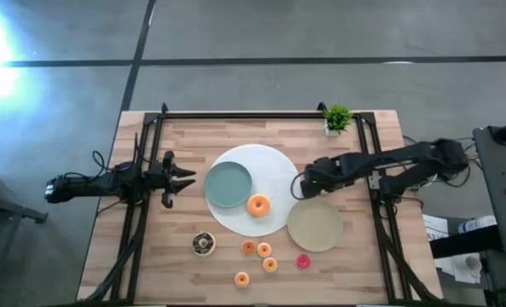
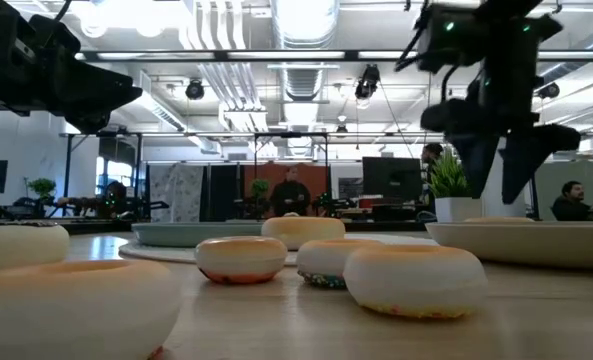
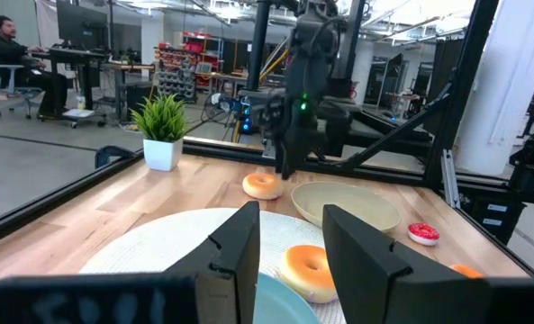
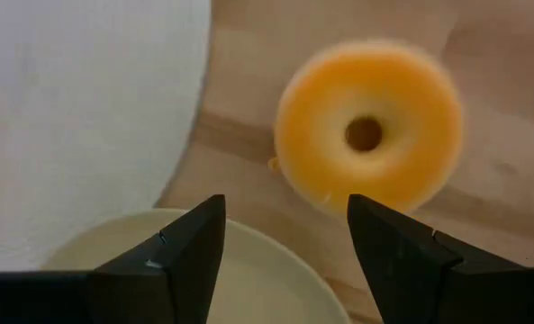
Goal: Pick & Place donuts
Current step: Put the big pink donut on the blue plate
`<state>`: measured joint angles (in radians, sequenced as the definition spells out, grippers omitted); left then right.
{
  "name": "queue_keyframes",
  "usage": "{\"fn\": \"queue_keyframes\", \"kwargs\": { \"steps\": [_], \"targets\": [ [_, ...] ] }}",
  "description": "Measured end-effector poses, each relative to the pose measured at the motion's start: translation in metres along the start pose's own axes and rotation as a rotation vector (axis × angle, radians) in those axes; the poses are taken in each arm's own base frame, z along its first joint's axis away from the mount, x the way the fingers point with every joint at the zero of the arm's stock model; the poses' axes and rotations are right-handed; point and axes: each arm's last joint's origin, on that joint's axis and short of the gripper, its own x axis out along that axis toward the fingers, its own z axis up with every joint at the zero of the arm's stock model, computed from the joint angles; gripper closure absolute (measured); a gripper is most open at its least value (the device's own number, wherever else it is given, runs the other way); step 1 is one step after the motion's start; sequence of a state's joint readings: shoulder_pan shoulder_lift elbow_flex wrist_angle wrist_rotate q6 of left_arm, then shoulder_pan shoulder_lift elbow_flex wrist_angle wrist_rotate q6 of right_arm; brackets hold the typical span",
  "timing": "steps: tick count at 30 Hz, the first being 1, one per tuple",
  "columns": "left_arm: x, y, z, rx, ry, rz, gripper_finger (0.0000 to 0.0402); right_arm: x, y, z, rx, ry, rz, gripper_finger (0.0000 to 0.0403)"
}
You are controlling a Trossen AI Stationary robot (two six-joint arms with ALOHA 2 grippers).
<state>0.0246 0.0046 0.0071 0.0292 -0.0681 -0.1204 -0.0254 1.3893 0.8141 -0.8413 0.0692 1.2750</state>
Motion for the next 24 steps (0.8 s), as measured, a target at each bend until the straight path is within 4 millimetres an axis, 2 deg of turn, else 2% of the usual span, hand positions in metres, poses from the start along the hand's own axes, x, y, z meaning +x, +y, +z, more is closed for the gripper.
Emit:
{"fn": "queue_keyframes", "kwargs": {
  "steps": [5, 9, 12, 18, 24],
  "targets": [
    [0.0, 0.0, 0.0, 0.0, 0.0, 0.0, 0.0303, 0.004, 0.021, 0.008, -0.051, 0.008, -0.047, 0.0177],
    [0.0, 0.0, 0.0, 0.0, 0.0, 0.0, 0.0303, 0.002, 0.03, 0.014, -0.103, -0.037, -0.188, 0.0177],
    [0.0, 0.0, 0.0, 0.0, 0.0, 0.0, 0.0303, 0.009, 0.033, 0.02, -0.156, -0.016, -0.284, 0.0177],
    [0.0, 0.0, 0.0, 0.0, 0.0, 0.0, 0.0303, 0.032, 0.046, 0.031, -0.216, 0.025, -0.345, 0.0178],
    [0.0, 0.0, 0.0, 0.0, 0.0, 0.0, 0.0303, 0.034, 0.052, 0.031, -0.213, 0.033, -0.35, 0.0193]
  ]
}}
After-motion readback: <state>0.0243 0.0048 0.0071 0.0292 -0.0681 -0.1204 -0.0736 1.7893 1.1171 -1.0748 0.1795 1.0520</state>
